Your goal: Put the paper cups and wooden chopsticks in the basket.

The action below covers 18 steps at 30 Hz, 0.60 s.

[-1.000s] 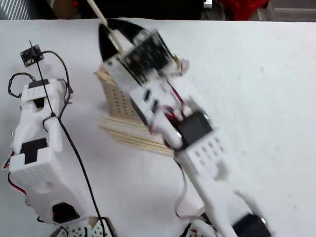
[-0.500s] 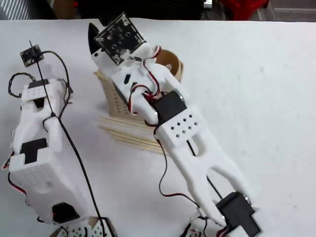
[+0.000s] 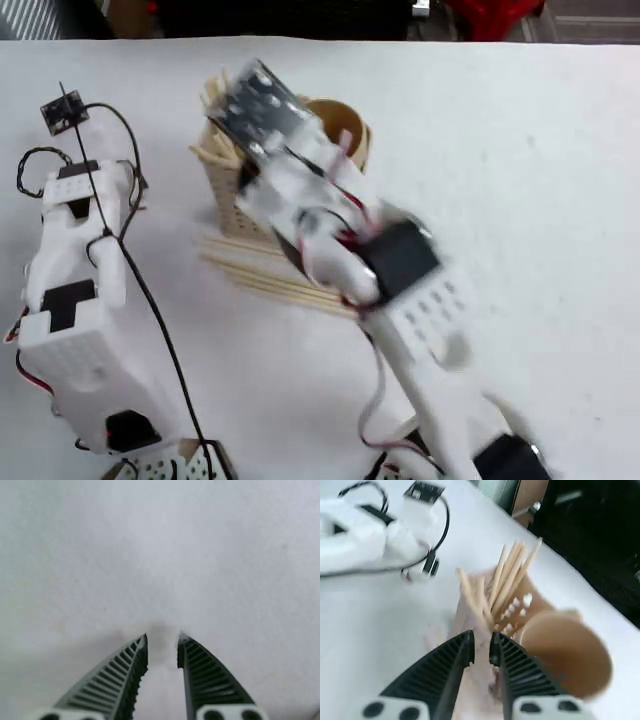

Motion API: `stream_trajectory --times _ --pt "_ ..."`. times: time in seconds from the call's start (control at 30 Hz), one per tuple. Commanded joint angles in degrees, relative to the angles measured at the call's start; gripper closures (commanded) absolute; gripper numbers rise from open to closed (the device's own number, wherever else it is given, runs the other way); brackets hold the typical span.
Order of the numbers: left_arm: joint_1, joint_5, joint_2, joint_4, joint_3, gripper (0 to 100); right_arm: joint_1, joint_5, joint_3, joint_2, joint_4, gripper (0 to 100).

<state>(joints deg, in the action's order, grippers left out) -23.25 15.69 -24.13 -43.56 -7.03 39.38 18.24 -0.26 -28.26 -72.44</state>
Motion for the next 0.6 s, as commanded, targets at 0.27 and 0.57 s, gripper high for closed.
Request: stream_trajectory --times 0.27,0.57 --pt "-0.4 0.09 0.4 0.97 2.29 88 8.84 21.01 27.87 3.3 -5.05 93.1" --pt "-0.4 0.09 0.4 0.97 2.37 88 7.16 23.12 35.43 20.35 17.27 85.8"
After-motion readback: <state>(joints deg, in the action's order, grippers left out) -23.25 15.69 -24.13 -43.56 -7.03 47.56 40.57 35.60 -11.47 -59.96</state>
